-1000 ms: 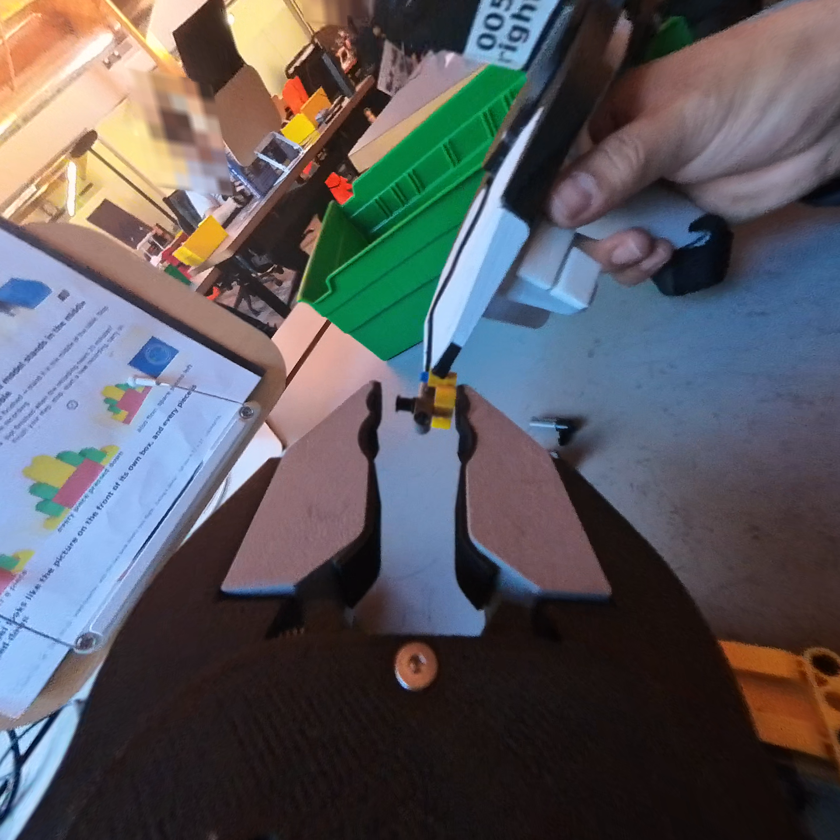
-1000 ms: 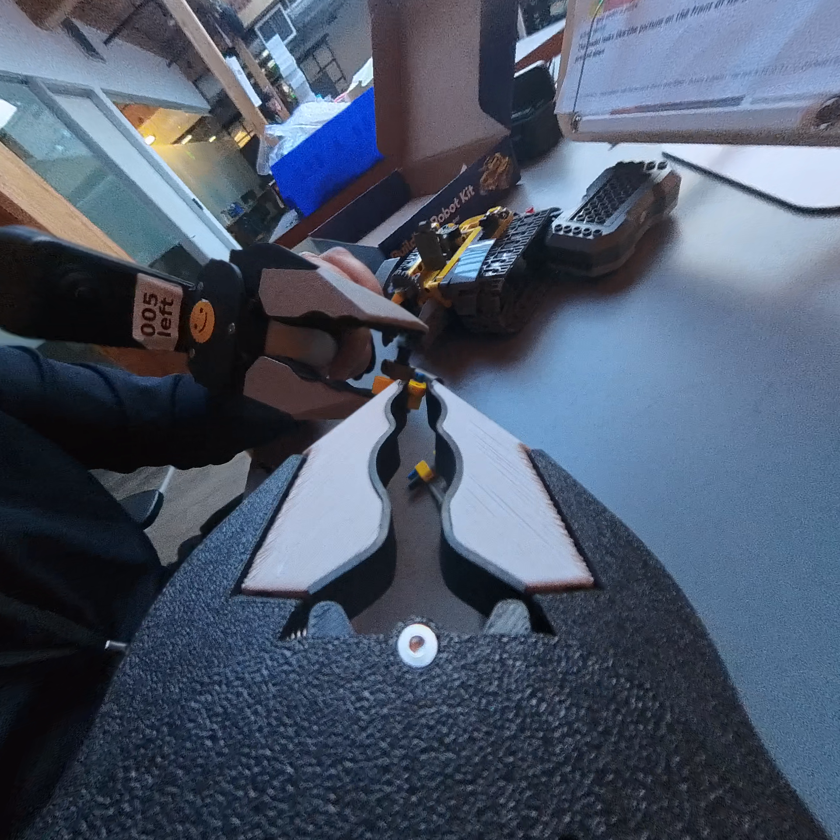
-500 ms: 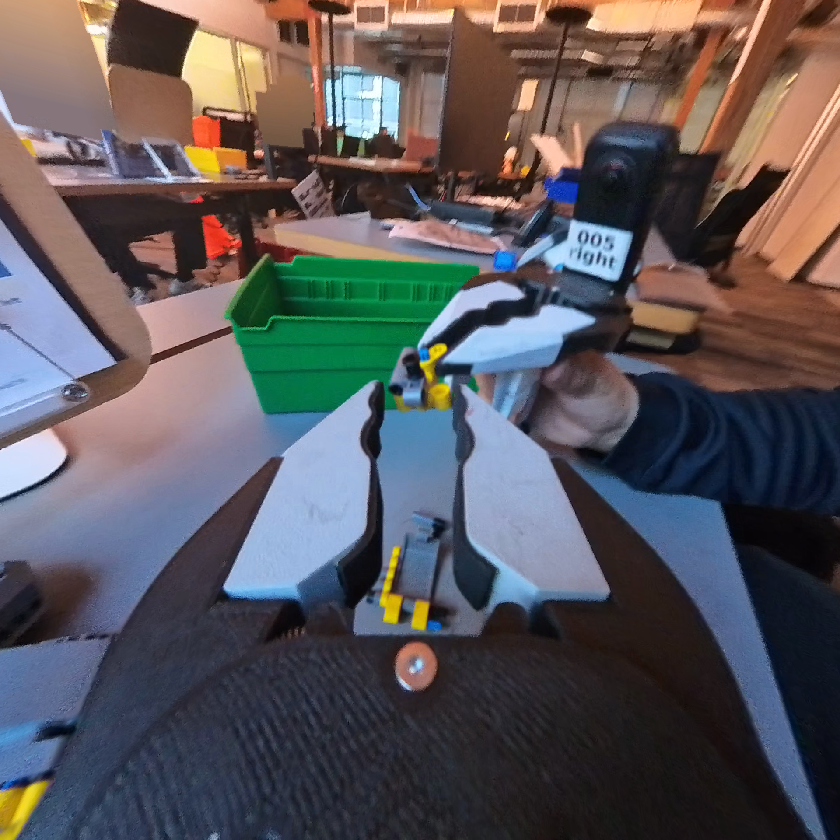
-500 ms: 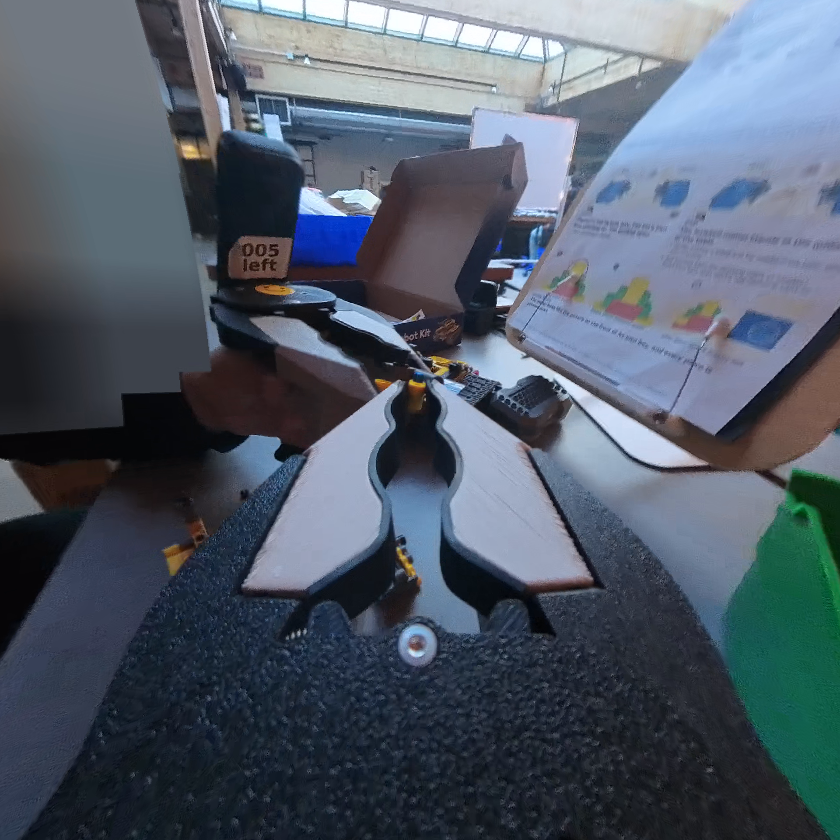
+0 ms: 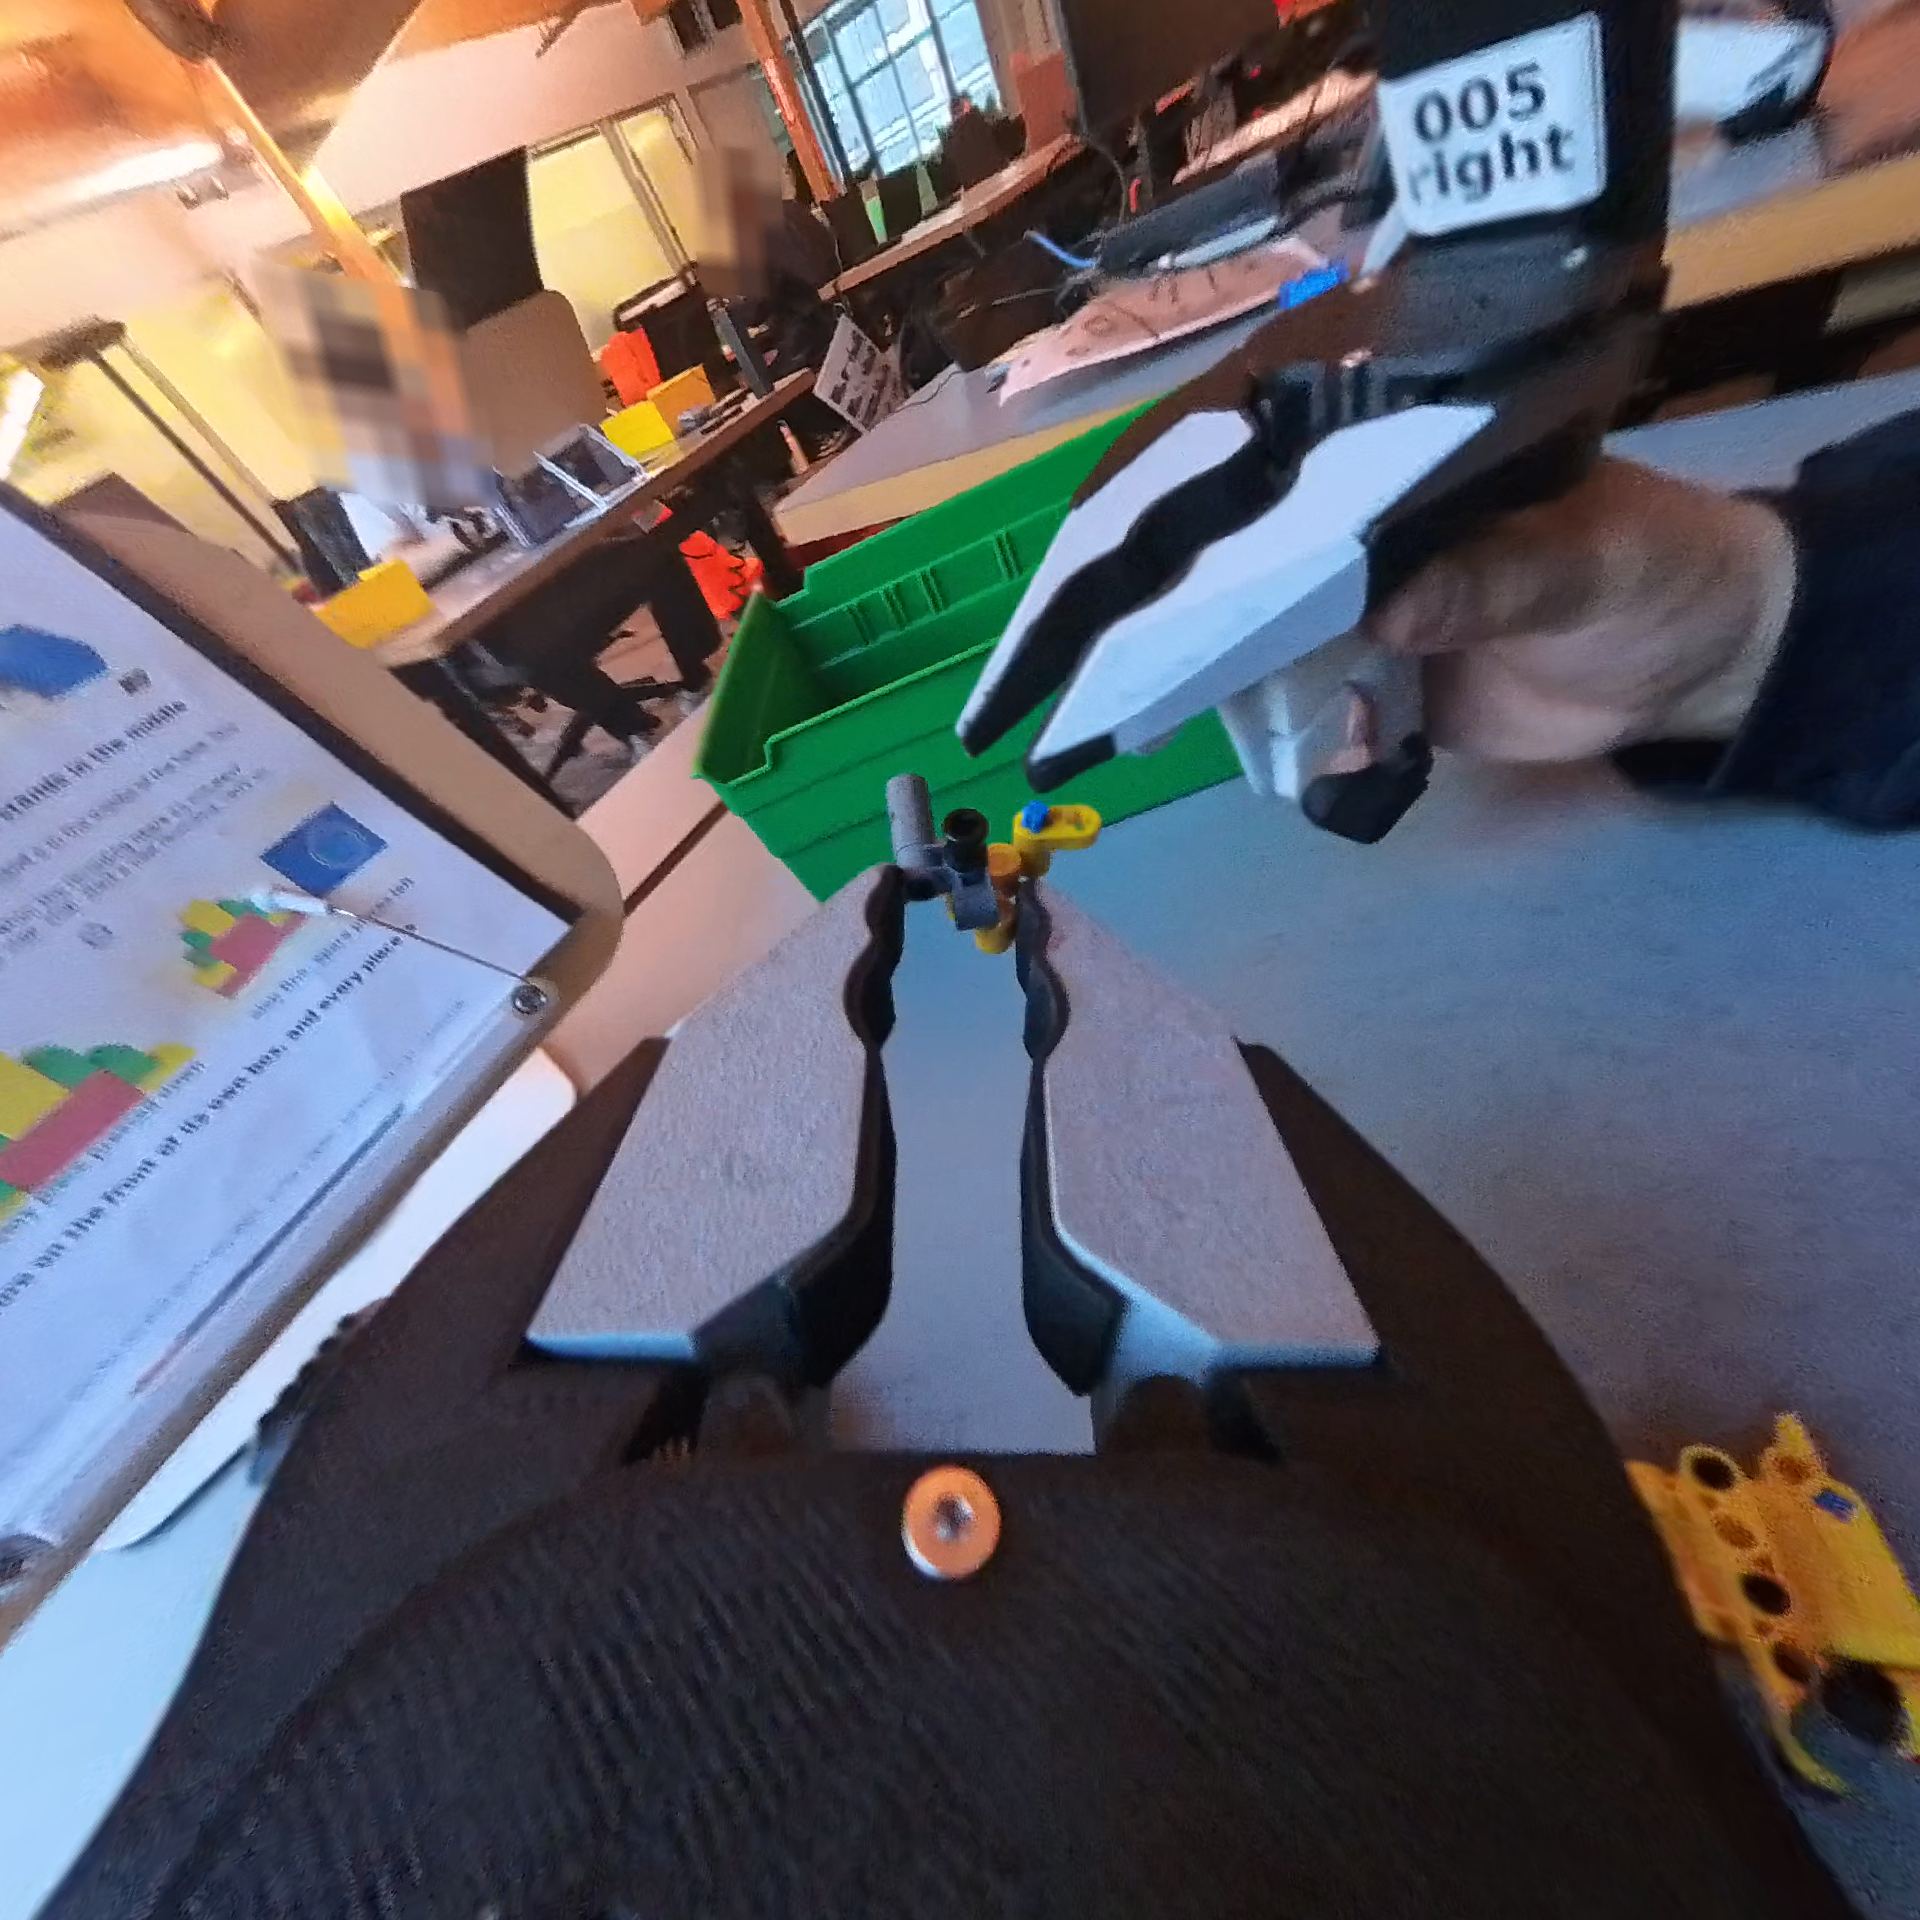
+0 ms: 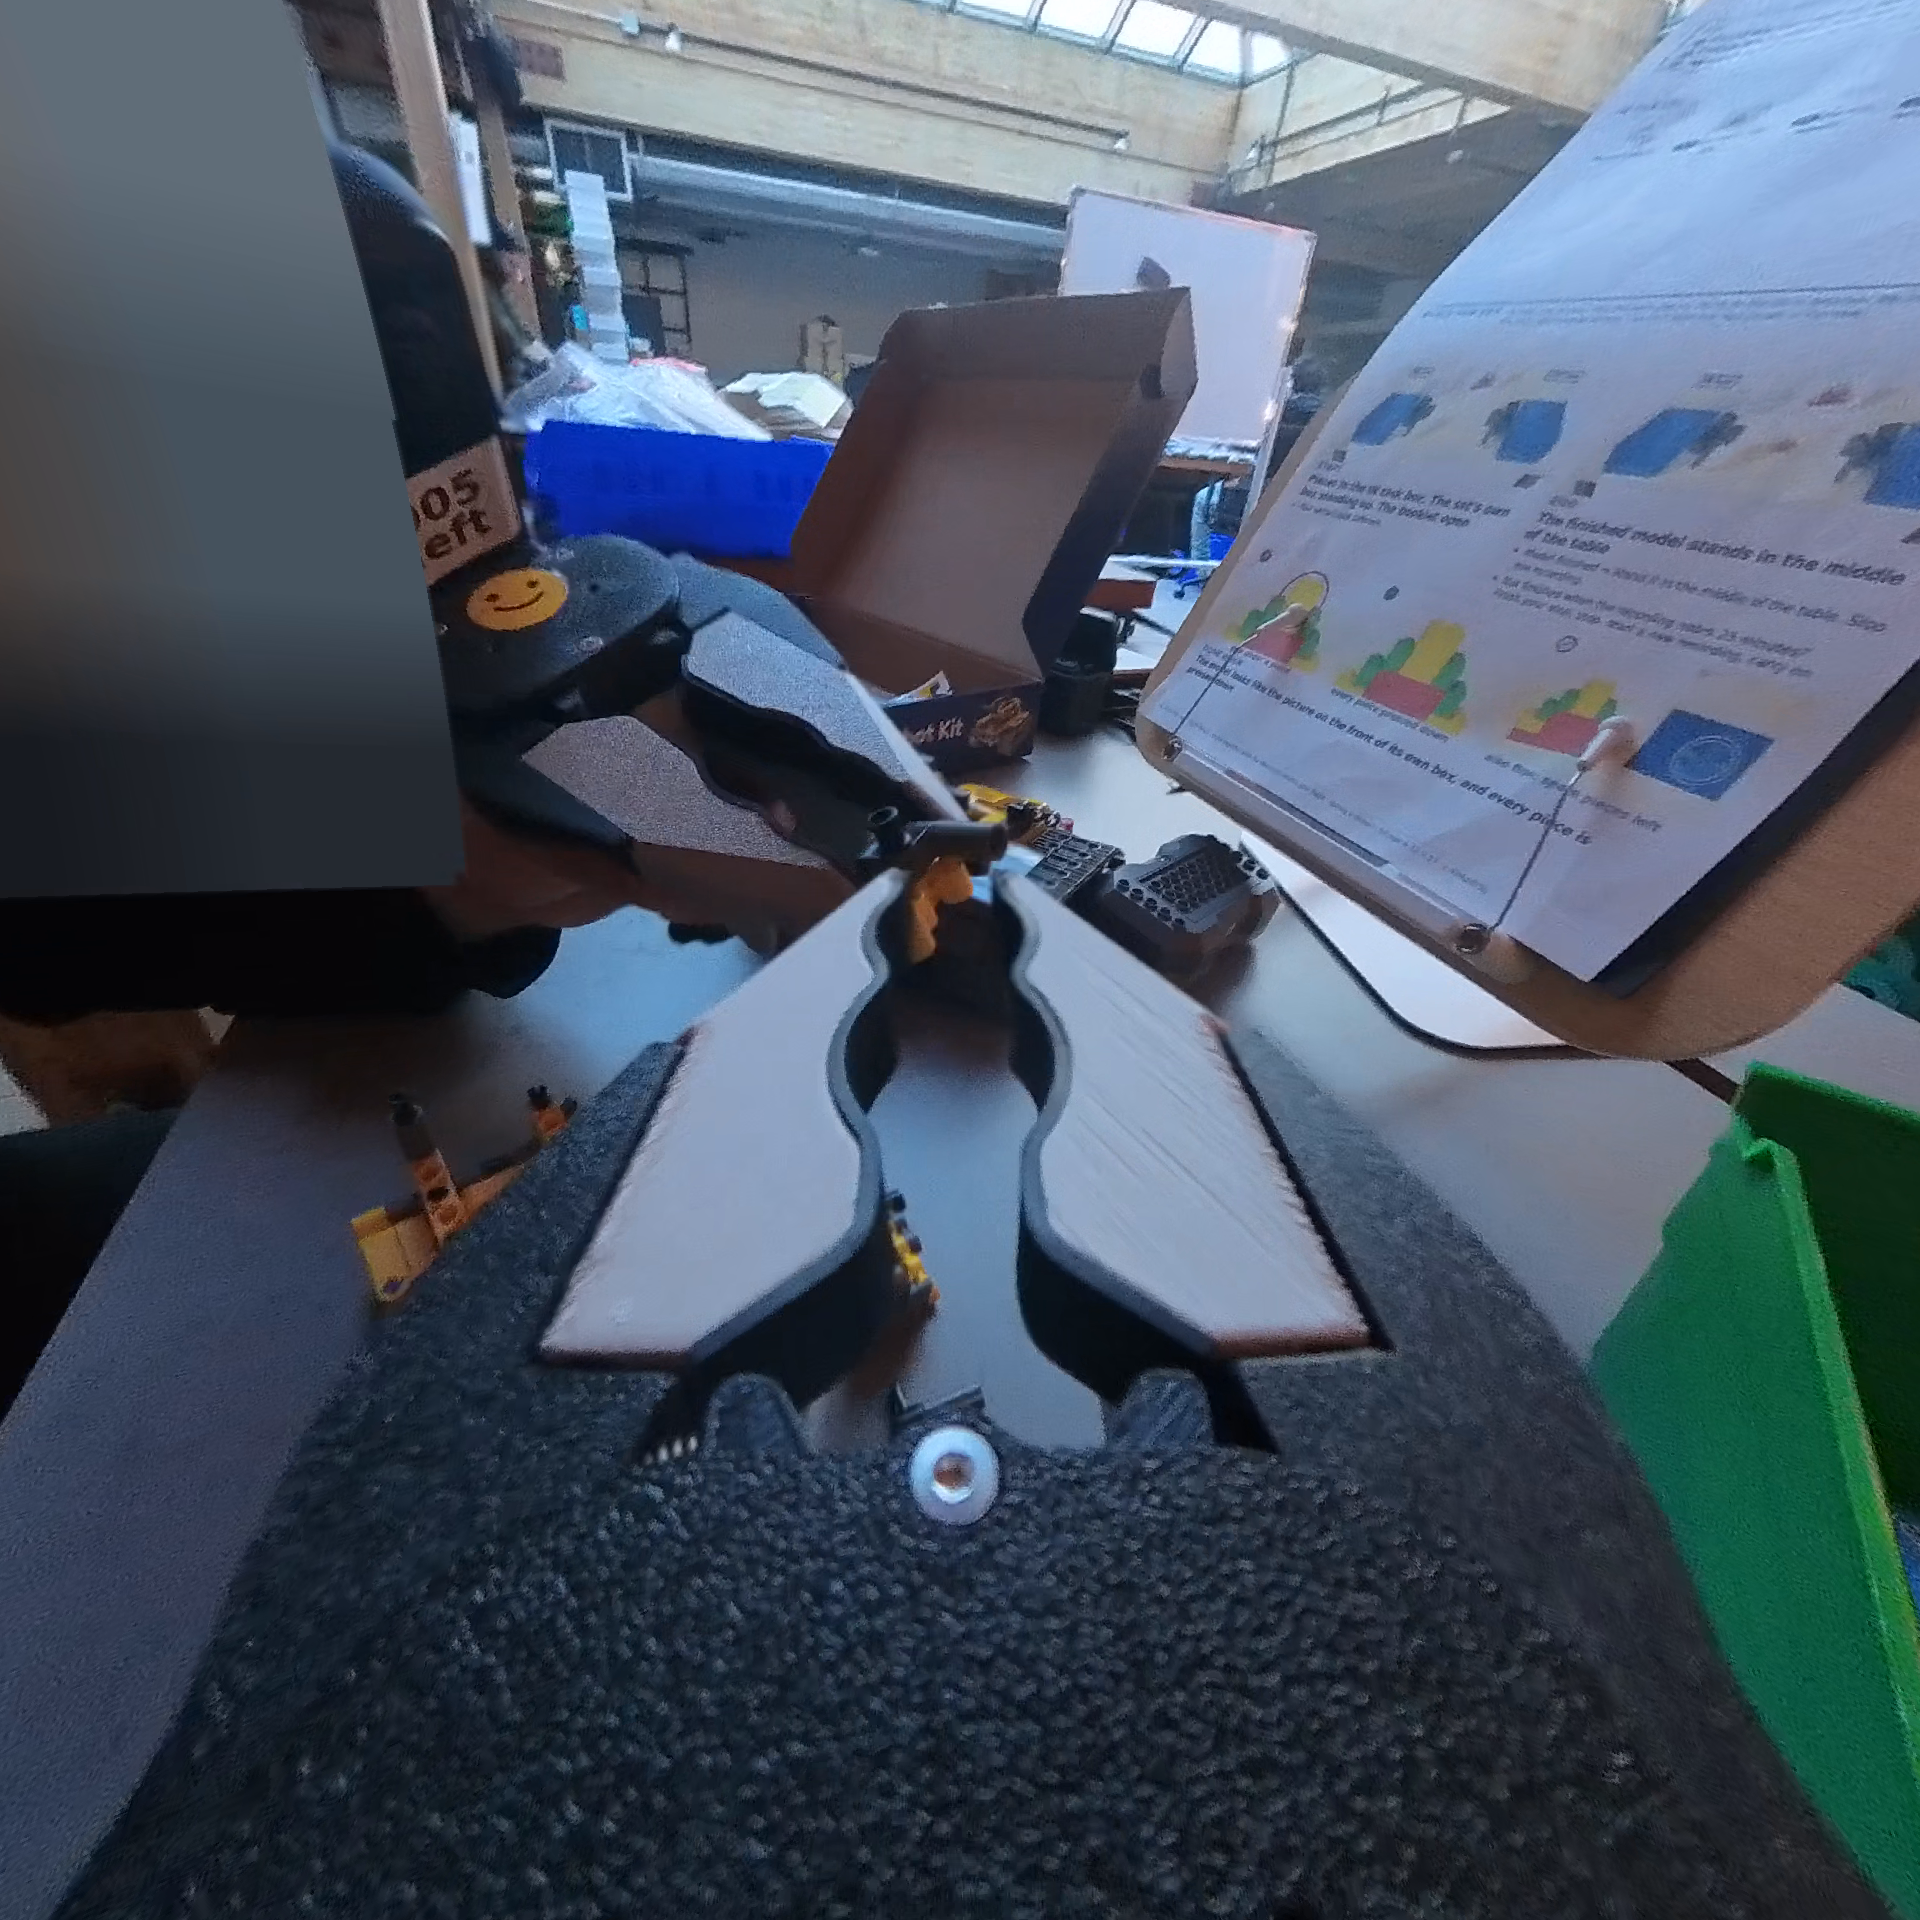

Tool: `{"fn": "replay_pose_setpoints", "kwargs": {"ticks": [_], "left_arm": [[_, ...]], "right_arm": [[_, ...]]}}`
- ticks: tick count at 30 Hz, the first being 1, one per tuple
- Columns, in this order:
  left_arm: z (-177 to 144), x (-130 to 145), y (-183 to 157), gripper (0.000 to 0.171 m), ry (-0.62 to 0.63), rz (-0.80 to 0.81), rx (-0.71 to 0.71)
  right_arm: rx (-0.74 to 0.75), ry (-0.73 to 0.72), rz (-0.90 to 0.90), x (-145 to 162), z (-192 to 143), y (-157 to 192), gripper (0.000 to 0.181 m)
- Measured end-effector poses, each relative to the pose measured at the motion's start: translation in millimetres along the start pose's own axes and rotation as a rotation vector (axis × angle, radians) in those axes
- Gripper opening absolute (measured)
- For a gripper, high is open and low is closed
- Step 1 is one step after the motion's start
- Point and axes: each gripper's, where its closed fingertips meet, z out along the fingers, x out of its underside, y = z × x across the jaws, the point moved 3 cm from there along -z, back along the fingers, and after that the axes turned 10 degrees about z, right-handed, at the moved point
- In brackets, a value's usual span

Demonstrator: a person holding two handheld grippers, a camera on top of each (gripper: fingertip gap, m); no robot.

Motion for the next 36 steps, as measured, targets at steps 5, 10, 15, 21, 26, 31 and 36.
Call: {"fn": "replay_pose_setpoints", "kwargs": {"ticks": [5, 10, 15, 21, 26, 31, 36], "left_arm": [[4, 4, -3, 0.019, 0.032, 0.048, -0.022], [4, 6, -1, 0.019, 0.063, 0.087, -0.054], [8, 15, -5, 0.019, 0.116, -0.009, 0.002], [9, 13, -10, 0.028, 0.033, -0.162, 0.079], [7, 5, -13, 0.025, 0.006, -0.084, 0.073], [8, 11, -10, 0.024, 0.078, 0.132, -0.035], [10, 11, -16, 0.024, 0.095, 0.255, -0.046]], "right_arm": [[-0.033, 0.055, 0.006, 5, 0, 3, 0.008], [-0.039, 0.144, 0.055, 18, 6, 2, 0.02], [0.074, 0.214, -0.159, 27, 11, 2, 0.009], [-0.013, 0.21, -0.025, 21, 7, 7, 0.004], [-0.127, 0.177, 0.174, 17, 5, 8, 0.005], [-0.137, 0.187, 0.331, 23, 7, 0, 0.005], [-0.254, 0.225, 0.54, 29, 1, -1, 0.004]]}}
